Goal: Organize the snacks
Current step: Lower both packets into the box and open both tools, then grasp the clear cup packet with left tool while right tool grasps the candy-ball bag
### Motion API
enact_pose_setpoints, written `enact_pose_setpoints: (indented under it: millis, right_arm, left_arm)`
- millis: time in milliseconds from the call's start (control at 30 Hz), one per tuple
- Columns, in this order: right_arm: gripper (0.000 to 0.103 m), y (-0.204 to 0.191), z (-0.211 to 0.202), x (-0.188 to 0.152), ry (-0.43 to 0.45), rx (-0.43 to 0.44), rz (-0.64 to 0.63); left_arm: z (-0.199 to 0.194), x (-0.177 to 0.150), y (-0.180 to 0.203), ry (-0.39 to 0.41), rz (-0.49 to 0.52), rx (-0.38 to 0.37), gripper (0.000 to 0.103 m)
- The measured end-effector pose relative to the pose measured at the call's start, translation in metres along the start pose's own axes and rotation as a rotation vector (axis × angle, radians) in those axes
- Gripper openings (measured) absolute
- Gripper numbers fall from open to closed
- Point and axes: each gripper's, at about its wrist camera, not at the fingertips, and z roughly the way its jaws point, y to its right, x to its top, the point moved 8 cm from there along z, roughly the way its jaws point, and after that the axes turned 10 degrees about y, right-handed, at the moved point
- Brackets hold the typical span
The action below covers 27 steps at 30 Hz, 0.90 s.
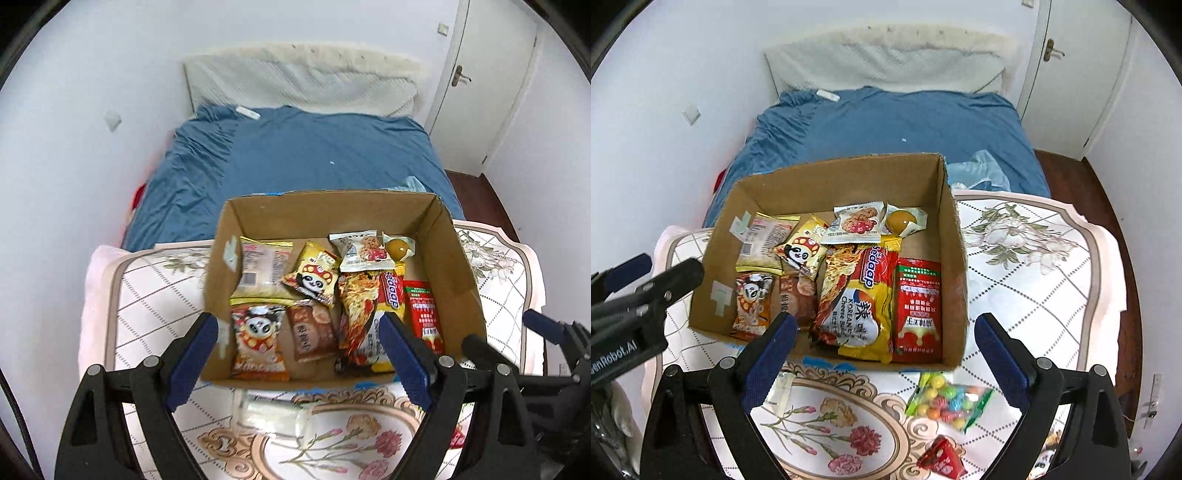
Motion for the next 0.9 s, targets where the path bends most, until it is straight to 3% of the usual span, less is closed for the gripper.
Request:
enact_pose_setpoints:
  millis: [367, 600, 733, 900]
  right_arm:
    - [0.099, -0.011, -0.057, -0.027, 0.065, 0.013, -0.001]
    - [0.099, -0.010, -0.079, -0.046, 0.058, 0.055, 0.037]
    - [0.099, 0.005, -0.078, -0.064, 0.024, 0.078, 0.103]
    - [0.099, 0.039, -0.048, -0.106, -0.085, 0.070, 0.236]
  left_arm:
    - [-0.060, -0.029, 0.000, 0.086, 0.042, 0.040, 0.089]
    - [-0.074, -0.048, -0.004, 0.073, 0.004, 0.029, 0.089]
    - [-0.070, -0.069, -0.014, 0.017, -0.025, 0.042, 0.089]
    - [-0.031, -0.116, -0.032, -0.141, -0.139, 0.056, 0.089]
